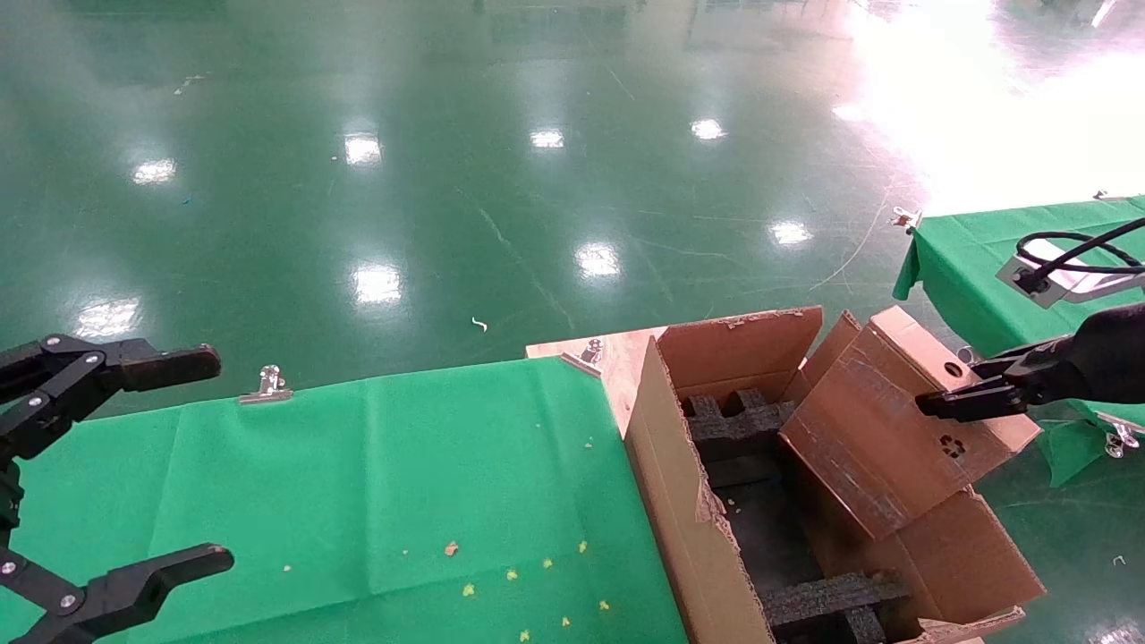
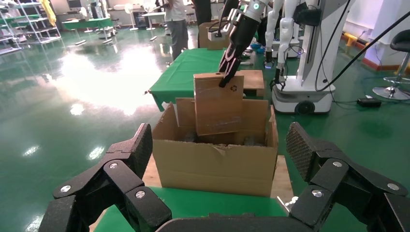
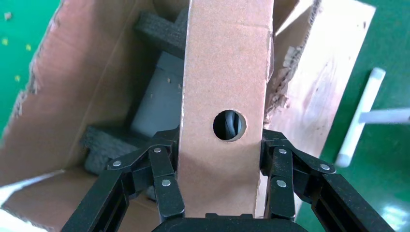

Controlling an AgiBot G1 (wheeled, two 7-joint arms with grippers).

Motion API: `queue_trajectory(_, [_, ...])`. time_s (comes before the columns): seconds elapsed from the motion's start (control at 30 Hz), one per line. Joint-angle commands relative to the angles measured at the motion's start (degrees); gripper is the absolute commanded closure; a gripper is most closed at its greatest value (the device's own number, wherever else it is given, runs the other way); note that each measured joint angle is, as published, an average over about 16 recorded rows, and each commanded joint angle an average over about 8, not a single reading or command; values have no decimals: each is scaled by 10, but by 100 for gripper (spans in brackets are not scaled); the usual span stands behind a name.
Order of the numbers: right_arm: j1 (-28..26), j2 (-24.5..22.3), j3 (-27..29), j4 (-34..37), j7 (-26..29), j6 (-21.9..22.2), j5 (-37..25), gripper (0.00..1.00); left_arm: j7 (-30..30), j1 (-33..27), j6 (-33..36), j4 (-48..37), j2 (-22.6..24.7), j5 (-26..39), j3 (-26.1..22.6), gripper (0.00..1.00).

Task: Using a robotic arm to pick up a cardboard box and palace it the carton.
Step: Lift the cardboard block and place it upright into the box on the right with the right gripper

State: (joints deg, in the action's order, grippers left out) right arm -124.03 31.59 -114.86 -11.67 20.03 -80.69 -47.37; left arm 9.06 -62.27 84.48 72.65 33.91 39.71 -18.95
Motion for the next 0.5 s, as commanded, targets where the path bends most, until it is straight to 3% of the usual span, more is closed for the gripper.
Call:
queue_trajectory(0.03, [3,2,0,3,7,3,0,100,0,0,0,0,0,0,0,0])
queue_trajectory(0.27, [23,25,-8,16,86,31,-5,100,0,0,0,0,0,0,0,0])
queue_trajectory(0.5, [27,42,-23,-2,128,59,-28,100,0,0,0,0,0,0,0,0])
